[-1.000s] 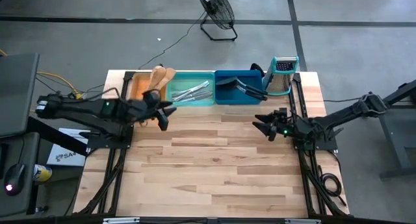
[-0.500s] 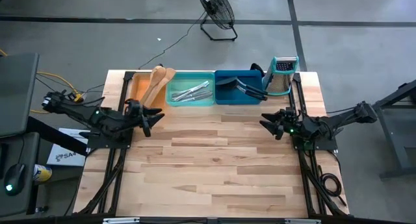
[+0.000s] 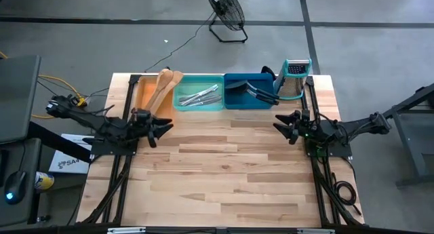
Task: Pick & Place Kitchen Items
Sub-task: Return to Home Position
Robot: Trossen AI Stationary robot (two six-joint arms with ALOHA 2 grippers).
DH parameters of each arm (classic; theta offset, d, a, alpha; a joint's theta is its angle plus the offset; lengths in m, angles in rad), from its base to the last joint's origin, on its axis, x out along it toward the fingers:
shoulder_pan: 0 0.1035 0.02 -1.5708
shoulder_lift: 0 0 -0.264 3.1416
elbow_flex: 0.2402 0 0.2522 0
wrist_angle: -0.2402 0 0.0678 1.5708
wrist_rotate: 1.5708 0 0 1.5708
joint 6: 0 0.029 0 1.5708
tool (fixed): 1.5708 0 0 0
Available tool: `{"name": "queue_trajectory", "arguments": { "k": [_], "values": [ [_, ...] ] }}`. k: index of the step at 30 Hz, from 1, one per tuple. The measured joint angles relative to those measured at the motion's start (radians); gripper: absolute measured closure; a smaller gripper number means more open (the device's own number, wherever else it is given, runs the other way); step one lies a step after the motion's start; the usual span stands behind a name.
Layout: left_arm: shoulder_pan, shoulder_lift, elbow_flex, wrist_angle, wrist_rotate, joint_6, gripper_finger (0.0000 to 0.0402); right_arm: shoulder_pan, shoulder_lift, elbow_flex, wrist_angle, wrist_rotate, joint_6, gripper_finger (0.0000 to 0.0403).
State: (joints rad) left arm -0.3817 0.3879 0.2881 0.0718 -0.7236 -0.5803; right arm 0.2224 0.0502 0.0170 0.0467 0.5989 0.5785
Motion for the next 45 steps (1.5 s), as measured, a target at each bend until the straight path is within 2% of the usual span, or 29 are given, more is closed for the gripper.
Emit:
{"name": "queue_trajectory", "arguments": {
  "k": [7,15,21,26,30,37,45],
  "values": [
    [0.002,0.000,-0.120,0.247,0.120,0.049,0.0250,-0.002,0.001,0.000,-0.001,-0.001,-0.026,0.0096],
    [0.002,-0.092,-0.217,0.297,0.131,0.082,0.0250,-0.002,0.001,0.000,-0.001,0.000,-0.026,0.0096],
    [0.002,-0.247,-0.259,0.284,0.172,0.154,0.0250,-0.002,0.001,0.000,-0.001,0.000,-0.026,0.0096],
    [0.002,-0.384,-0.260,0.157,0.267,0.228,0.0250,-0.002,0.001,0.000,-0.001,0.000,-0.026,0.0096],
    [0.002,-0.380,-0.256,0.046,0.327,0.270,0.0250,-0.002,0.001,0.000,0.002,0.001,-0.026,0.0096],
    [0.002,-0.381,-0.255,-0.039,0.452,0.347,0.0250,-0.002,0.003,-0.001,0.013,0.001,-0.026,0.0096],
    [0.002,-0.382,-0.252,-0.062,0.473,0.341,0.0250,-0.002,0.003,-0.002,0.015,0.001,-0.026,0.0096]
  ]
}}
